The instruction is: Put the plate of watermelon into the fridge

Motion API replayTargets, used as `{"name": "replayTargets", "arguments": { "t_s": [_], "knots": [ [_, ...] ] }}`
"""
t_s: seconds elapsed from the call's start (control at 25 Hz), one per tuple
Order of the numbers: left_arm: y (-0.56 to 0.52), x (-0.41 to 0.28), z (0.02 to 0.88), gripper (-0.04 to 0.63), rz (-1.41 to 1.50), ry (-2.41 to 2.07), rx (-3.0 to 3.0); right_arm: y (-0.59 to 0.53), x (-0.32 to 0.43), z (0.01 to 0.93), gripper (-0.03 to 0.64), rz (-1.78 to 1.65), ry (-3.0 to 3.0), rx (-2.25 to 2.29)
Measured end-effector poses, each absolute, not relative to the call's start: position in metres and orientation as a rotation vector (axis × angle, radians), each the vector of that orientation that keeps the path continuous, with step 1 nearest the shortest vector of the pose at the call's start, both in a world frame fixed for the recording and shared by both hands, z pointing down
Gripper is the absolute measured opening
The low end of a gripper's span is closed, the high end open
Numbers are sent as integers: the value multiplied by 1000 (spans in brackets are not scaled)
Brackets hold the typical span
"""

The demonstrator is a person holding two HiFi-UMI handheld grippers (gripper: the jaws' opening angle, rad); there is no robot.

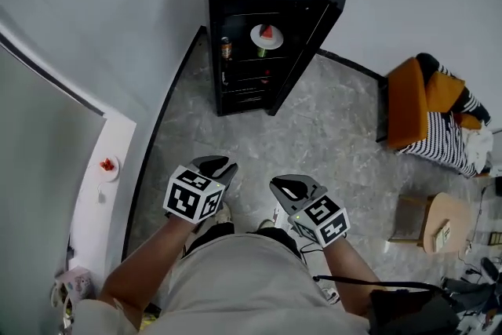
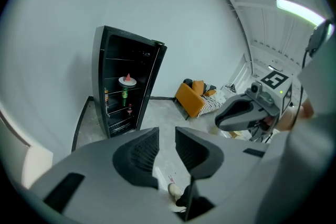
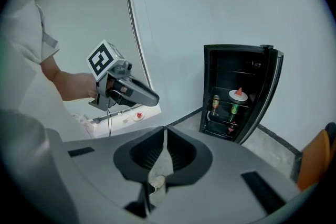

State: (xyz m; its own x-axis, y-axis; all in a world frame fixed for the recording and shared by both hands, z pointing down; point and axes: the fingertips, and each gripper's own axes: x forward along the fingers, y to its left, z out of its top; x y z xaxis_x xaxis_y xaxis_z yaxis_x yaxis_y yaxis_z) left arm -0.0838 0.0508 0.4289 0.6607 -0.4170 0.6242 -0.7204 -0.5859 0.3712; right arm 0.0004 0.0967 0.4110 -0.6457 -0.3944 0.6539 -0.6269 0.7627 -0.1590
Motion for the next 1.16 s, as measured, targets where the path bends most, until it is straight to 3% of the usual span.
{"name": "replayTargets", "arguments": {
  "t_s": [1.16],
  "knots": [
    [157,83,429,106,603,-972,2158,182,198,392,21,429,-2441,738]
  ]
}}
